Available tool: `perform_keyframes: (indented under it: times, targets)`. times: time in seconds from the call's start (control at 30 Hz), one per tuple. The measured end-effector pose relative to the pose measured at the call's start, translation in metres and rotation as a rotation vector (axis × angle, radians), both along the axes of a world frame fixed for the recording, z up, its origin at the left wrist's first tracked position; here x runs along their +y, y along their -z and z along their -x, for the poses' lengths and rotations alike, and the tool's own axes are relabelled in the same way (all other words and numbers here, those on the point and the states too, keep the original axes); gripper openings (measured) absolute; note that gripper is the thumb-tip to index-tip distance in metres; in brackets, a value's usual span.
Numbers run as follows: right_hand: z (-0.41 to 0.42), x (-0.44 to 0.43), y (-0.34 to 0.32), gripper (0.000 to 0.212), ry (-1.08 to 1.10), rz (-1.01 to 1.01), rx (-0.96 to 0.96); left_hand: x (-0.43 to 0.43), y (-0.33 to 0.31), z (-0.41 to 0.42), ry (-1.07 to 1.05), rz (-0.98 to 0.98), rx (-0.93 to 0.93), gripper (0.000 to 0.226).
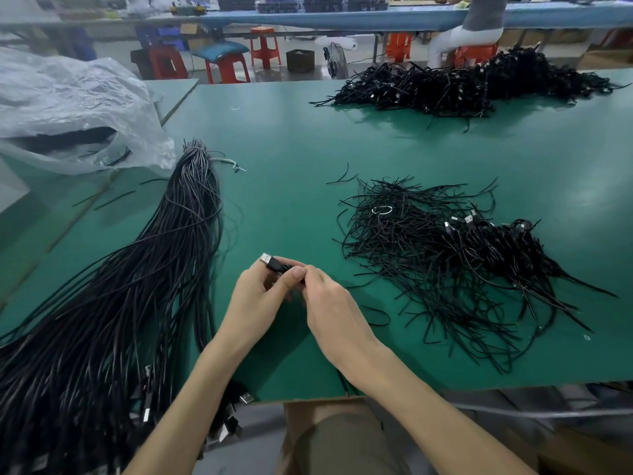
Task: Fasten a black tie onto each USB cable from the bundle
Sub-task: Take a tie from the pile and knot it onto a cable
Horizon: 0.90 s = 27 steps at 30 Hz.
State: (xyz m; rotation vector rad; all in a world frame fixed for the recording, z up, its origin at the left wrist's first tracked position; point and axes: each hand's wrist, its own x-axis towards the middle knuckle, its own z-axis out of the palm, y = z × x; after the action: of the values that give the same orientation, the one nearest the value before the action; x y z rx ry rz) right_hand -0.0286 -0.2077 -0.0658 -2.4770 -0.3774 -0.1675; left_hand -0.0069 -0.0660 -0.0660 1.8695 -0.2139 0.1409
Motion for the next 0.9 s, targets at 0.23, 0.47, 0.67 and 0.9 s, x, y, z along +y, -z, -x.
perform_keyframes:
  times: [0.23,0.47,0.67,0.9]
  targets:
    - [0.0007,-0.0005,0.0001,0.014,-0.005,-0.079,-0.01,0.0023,0.0016,-0.002,0.015,0.033,-0.024,0.011]
    - [-0.0002,0.0021,0.0042,0.015,-0.017,-0.022,-0.078,0.0066,0.0014,-0.0037,-0.098,0.036,-0.069,0.02]
    - [0.0004,0.0047,0.0039,0.018,-0.027,0.01,-0.105,0.0077,0.0005,-0.0025,-0.104,0.053,-0.061,0.025]
    - [0.0023,0.0019,0.002,0.016,-0.032,0.028,-0.109,0.0074,-0.0005,-0.0004,-0.062,0.079,-0.073,0.029]
